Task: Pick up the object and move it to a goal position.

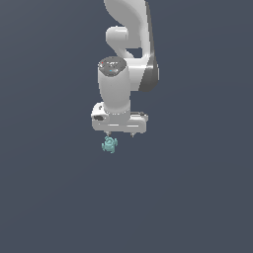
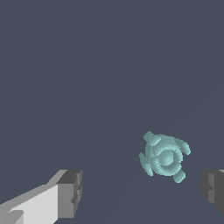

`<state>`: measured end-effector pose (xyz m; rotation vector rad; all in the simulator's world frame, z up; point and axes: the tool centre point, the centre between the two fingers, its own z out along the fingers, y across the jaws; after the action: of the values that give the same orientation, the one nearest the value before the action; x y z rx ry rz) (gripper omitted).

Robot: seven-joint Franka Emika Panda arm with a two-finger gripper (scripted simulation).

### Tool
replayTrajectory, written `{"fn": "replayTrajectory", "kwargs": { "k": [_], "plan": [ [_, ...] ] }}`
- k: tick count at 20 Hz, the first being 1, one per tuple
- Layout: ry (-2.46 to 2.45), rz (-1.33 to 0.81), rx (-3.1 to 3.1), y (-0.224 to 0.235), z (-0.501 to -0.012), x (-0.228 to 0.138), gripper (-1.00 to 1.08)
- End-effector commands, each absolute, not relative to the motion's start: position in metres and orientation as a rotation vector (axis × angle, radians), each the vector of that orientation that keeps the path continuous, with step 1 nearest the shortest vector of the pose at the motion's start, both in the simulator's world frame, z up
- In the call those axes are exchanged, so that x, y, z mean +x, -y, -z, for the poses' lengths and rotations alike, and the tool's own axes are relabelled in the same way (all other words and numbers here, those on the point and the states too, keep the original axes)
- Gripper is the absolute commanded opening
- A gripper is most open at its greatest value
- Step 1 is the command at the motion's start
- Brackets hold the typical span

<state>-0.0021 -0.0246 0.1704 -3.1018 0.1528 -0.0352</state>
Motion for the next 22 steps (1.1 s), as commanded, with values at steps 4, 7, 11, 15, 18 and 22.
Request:
{"fn": "replayTrajectory", "kwargs": {
  "k": [4,7,11,15,18,22],
  "plan": [
    [-0.297,0.019,-3.105,0.05,-0.137,-0.013,1.0],
    [-0.385,0.011,-3.105,0.066,-0.117,-0.021,1.0],
    [-0.464,0.003,-3.103,0.08,-0.099,-0.029,1.0],
    [-0.497,0.0,-3.102,0.085,-0.092,-0.033,1.0],
    [-0.492,-0.001,-3.102,0.085,-0.093,-0.033,1.0],
    [-0.493,-0.001,-3.102,0.085,-0.084,-0.033,1.0]
  ]
}}
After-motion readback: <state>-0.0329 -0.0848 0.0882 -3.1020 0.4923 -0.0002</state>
